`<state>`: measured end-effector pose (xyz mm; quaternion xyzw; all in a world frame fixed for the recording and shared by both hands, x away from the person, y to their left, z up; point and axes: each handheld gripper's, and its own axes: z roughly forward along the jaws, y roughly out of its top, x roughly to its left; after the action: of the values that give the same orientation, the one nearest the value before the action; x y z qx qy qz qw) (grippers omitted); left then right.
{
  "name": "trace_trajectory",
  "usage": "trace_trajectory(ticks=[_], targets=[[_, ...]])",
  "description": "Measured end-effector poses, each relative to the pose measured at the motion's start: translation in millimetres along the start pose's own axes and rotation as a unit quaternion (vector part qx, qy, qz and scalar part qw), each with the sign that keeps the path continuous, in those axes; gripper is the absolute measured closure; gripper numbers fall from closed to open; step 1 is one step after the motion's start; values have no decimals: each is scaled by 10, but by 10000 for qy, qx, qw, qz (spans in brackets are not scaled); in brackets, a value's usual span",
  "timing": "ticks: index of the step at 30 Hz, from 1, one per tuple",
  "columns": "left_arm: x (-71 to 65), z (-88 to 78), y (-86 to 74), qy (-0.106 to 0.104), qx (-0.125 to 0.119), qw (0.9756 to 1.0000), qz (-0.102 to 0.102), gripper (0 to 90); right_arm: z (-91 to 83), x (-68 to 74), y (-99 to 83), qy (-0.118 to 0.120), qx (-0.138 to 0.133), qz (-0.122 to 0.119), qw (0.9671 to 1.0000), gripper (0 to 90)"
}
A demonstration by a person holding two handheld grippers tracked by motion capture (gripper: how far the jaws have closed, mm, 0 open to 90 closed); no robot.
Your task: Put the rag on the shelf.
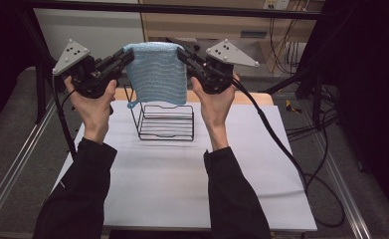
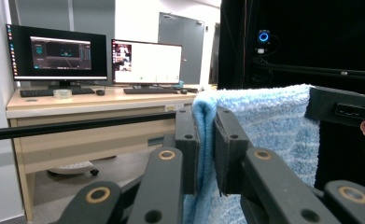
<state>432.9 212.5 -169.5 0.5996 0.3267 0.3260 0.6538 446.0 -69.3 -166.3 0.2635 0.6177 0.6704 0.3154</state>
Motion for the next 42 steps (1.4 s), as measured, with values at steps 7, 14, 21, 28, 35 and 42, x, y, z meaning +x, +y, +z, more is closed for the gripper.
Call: trace_trajectory(ticks=[7, 14, 21, 28, 35, 42], targets=[[24, 86, 108, 79, -12, 9999, 74, 812, 67, -53, 78, -28, -70, -29, 10000, 838], [41, 173, 203, 135, -33, 9999, 93, 812, 129, -117, 116, -56, -125, 2, 9999, 837], [63, 233, 270, 127, -138, 9998, 78, 812, 181, -177, 176, -78, -214, 24, 9997, 838], [91, 316, 355, 225, -140, 9994, 213, 812, 266, -218, 233, -152, -278, -7, 9995, 837], [129, 418, 372, 273, -142, 9993, 212, 812, 296, -239, 231, -216, -350, -15, 9992, 837], [231, 544, 359, 307, -105, 9991, 275, 812, 345, -241, 190, -256, -367, -126, 9989, 837]])
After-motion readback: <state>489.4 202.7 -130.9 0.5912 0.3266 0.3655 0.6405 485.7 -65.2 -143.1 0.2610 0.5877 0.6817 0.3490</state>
